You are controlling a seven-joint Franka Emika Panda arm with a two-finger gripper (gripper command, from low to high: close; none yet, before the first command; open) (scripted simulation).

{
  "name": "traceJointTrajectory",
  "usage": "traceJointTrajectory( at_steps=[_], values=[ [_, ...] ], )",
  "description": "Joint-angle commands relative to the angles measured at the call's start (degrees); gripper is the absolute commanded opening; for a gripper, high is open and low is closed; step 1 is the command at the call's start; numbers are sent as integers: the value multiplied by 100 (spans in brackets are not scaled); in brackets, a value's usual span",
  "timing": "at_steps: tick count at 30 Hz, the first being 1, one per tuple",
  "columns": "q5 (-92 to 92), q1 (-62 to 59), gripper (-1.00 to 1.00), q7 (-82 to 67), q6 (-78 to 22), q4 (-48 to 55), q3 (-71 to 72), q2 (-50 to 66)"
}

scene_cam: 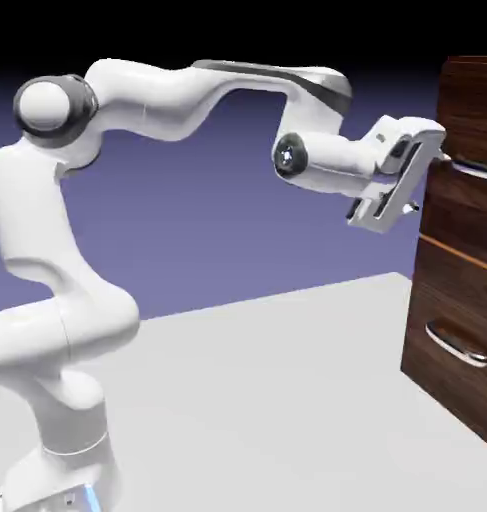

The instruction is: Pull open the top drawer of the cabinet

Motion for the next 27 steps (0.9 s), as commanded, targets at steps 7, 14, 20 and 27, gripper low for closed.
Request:
traceJointTrajectory(
  at_steps=[7,14,20,27],
  values=[
    [1227,-841,0,-1745,-196,424,695,38],
    [2358,-1616,0,-3352,-377,814,1335,73],
    [2354,-2655,0,-3352,-181,1465,2358,83],
    [2345,-3292,-100,-3196,-127,1865,2916,-49]
  ],
)
